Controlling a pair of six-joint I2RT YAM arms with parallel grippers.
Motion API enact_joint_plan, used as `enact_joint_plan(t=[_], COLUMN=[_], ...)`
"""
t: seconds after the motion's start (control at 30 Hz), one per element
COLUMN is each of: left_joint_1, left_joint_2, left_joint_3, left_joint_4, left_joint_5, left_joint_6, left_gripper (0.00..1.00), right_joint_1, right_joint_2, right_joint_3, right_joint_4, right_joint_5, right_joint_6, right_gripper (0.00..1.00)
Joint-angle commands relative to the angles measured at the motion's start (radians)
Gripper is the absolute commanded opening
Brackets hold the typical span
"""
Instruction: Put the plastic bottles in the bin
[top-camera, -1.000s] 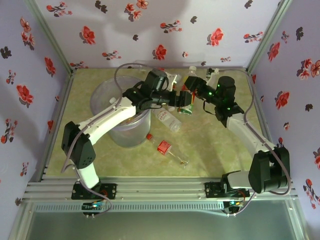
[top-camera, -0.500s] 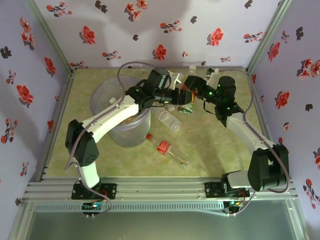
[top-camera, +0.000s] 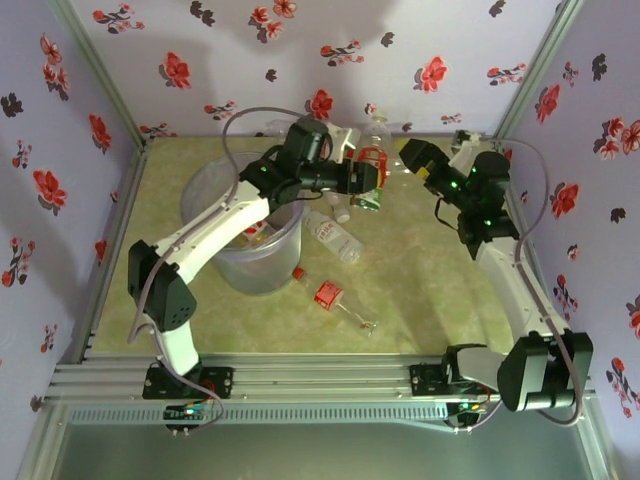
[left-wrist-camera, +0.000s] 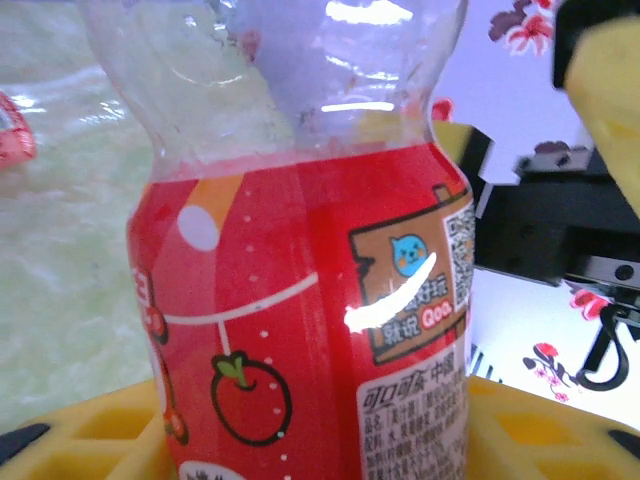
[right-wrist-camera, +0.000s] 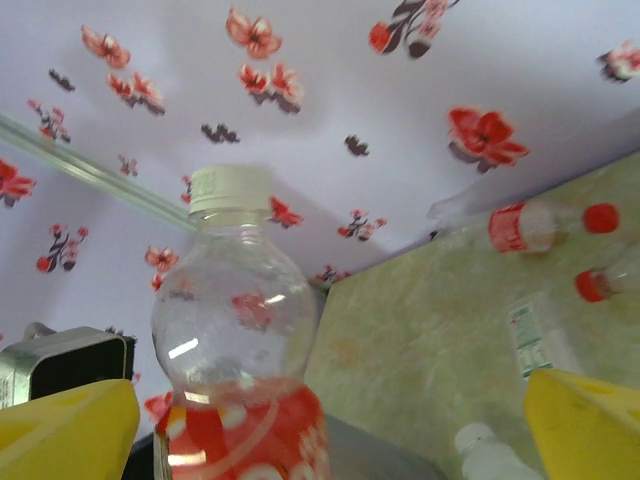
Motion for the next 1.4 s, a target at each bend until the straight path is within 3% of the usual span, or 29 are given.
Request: enact_joint_plan(t=[0.0,0.33,0.5,0.7,1.13,1.37], left_joint_1=[0.065,0.281,0.378,0.383,0.369,0.353], left_joint_2=[-0.106,-0.382,-0.476,-0.539,-0.639,-0.642], left_joint_3=[0.023,-0.153,-0.282,-0.42,-0.682,-0.73], left_joint_4=[0.009,-0.034,-0.075,-0.059,0.025,0.025], left_joint_5=[0.007,-0.035,-0.11,-0.164,-0.165,-0.131], left_joint_6=[0.056,0.087,0.099,0.15,0.094,0.11], left_gripper=[0.53,0.52,0.5,0.49,0.48,0.56], right_joint_1=[-0.028,-0.033,-0.032,-0.033,-0.032,-0.031], right_joint_2=[-0.042,-0.056,-0.048,-0.069,-0.045,-0.017], right_joint_3=[-0.04,-0.089,-0.166,-0.192,-0.183,-0.182], right_joint_4=[-0.038,-0.178,-0.116,-0.172,-0.196,-0.174], right_joint_5=[0.059,0.056,0.019,0.054,0.065,0.062], right_joint_6=[-0.011,-0.119,-0.06,-0.094,-0.112,-0.106], right_gripper=[0.99,0.99,0.99,0.99,0.99,0.99])
